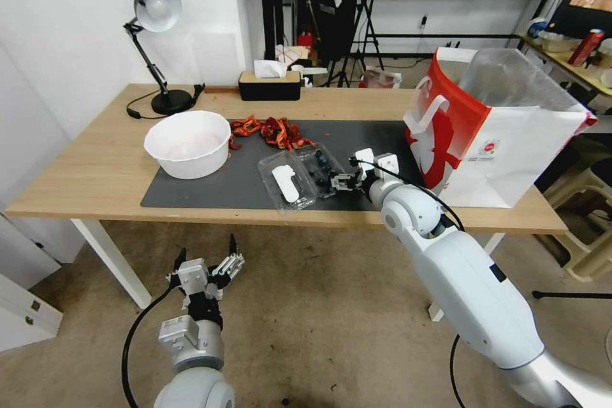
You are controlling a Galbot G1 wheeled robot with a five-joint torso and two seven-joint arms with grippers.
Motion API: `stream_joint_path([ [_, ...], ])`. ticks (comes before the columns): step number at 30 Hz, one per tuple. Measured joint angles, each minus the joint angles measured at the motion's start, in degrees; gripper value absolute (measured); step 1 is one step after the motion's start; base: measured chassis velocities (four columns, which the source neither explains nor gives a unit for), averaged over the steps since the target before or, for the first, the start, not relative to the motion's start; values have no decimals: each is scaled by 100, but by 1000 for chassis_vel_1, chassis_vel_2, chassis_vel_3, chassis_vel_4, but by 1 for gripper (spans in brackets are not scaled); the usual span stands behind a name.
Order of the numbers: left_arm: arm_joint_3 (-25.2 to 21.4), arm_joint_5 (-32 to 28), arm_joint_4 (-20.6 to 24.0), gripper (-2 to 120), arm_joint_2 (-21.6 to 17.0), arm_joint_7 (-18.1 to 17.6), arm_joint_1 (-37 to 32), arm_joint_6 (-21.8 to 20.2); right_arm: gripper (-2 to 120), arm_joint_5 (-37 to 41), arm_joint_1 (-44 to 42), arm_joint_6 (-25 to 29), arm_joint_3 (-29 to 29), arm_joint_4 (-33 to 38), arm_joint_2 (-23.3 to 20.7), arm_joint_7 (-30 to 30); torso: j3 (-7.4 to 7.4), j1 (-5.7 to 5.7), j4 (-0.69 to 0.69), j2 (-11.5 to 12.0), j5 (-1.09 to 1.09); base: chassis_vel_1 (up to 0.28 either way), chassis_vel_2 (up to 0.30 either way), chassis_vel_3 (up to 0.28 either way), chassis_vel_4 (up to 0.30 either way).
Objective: Close the takeout container lid, then place the container into the takeout bag.
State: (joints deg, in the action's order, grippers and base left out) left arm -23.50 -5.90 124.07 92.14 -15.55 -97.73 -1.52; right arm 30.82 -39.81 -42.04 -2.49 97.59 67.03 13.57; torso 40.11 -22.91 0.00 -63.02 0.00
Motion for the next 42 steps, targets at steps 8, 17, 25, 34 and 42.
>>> stream_joint_path([
  [8, 14, 19, -12, 100, 0, 1, -2, 30, 100, 44, -35, 8, -23, 56, -56, 160, 0, 0, 0, 0, 0, 0, 0, 0, 0],
  [17, 45, 32, -16, 100, 0, 1, -6, 40, 100, 51, -179, 12, -89, 195, -85, 386, 0, 0, 0, 0, 0, 0, 0, 0, 0],
  [25, 52, 33, -18, 100, 0, -2, 0, 58, 100, 49, -355, 12, -138, 374, -118, 516, 0, 0, 0, 0, 0, 0, 0, 0, 0],
  [34, 60, 35, -23, 100, 0, -6, -15, 102, 100, 53, -593, 12, -176, 656, -147, 839, 0, 0, 0, 0, 0, 0, 0, 0, 0],
  [42, 80, 51, -42, 100, 0, -9, -6, 114, 100, 96, -789, 12, -249, 859, -156, 974, 0, 0, 0, 0, 0, 0, 0, 0, 0],
])
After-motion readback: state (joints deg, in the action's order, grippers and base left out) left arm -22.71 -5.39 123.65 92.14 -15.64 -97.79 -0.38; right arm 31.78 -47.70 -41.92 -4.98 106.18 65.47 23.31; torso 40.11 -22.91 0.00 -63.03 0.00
